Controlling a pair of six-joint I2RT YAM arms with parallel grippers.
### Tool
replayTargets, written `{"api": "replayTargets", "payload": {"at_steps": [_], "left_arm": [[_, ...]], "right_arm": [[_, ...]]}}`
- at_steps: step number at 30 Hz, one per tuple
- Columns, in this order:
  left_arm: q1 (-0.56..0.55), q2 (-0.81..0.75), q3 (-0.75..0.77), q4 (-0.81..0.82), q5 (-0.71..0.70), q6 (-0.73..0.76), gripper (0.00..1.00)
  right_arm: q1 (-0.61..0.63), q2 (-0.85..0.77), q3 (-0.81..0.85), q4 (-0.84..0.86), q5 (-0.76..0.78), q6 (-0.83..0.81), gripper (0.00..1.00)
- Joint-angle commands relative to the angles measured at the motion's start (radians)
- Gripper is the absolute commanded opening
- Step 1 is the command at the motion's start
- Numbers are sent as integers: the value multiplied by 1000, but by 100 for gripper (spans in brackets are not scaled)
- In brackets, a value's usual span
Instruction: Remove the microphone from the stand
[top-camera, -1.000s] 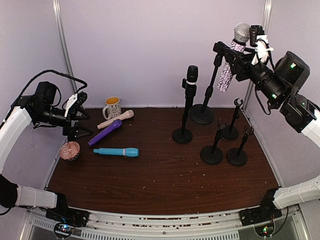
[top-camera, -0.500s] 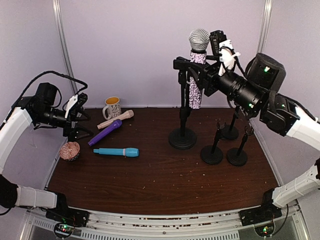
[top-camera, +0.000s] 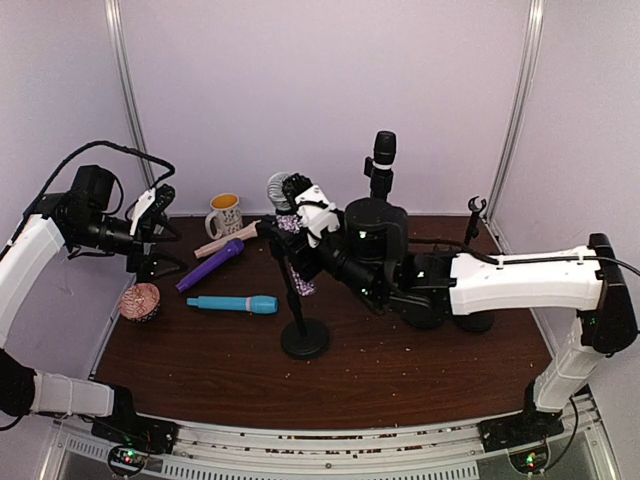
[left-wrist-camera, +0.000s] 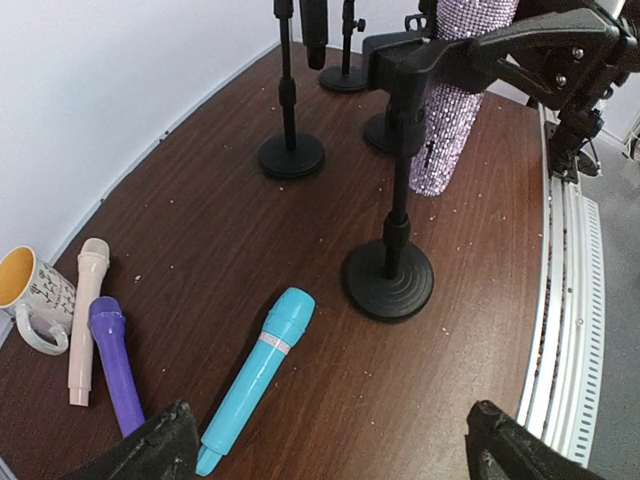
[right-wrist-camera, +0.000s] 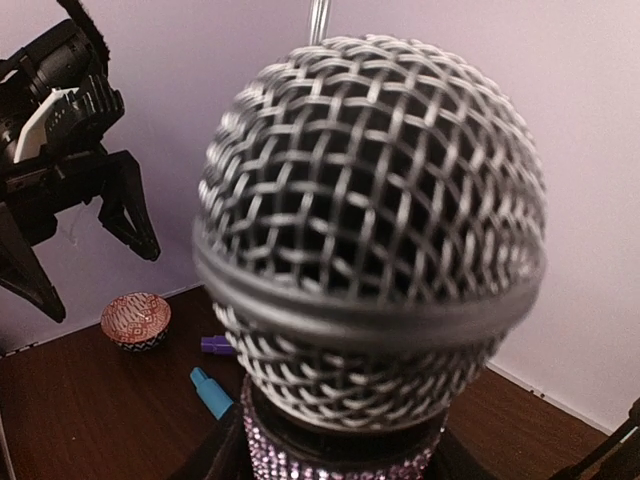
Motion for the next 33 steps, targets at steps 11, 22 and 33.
{"api": "replayTargets", "payload": {"at_steps": [11,22,33], "left_arm": [[7,-30,-19,39,25,-12,96],[1,-19,-34,49,78,18,98],[-102,113,95,31,99,93,98]], "right_arm": [[78,138,97,479,245,-41,0],[93,113,26,451,193,61,56],[45,-41,-37,239,-64,128,79]]}}
